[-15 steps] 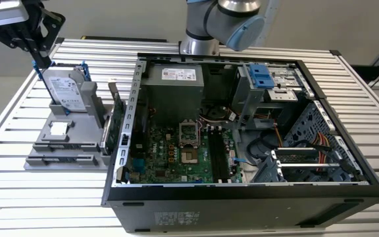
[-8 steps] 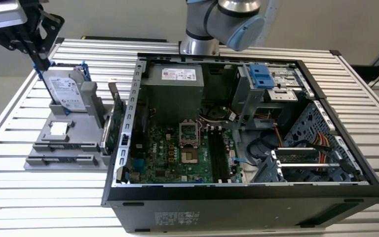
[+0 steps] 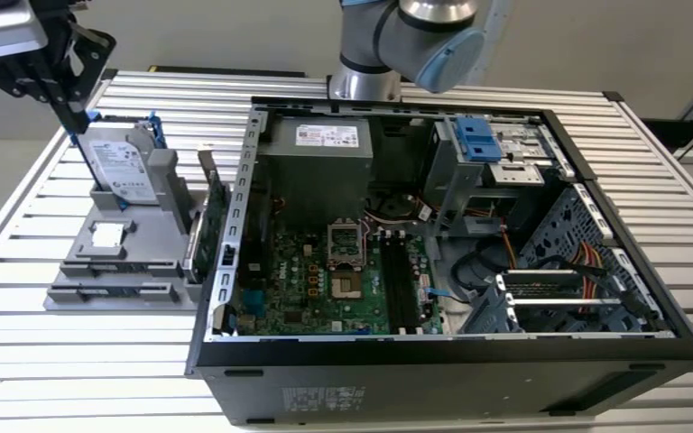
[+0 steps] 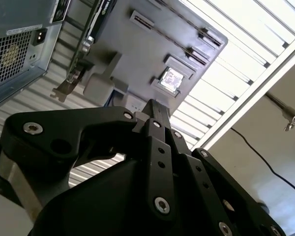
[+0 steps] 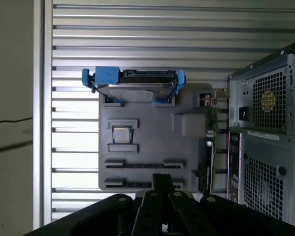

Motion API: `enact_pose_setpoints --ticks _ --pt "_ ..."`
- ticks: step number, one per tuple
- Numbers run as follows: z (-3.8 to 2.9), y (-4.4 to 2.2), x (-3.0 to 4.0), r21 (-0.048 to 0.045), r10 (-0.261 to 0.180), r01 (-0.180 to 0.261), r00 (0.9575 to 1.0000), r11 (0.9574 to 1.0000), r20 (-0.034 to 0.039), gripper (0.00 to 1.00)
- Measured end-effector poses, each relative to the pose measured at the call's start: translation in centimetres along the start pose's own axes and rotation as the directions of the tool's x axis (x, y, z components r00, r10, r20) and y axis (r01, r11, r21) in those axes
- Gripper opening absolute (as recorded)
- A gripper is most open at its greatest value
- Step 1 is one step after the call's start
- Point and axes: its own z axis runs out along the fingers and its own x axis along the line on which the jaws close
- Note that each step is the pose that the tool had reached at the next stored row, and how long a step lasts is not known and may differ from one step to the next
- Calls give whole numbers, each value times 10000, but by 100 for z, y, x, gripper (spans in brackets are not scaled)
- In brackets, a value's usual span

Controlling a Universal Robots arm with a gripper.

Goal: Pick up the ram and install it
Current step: 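Reach for the ram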

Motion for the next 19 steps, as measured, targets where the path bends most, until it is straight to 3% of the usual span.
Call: enact_pose_setpoints --ticks 19 --pt "15 -126 1 -4 -199 199 9998 9998 -10 0"
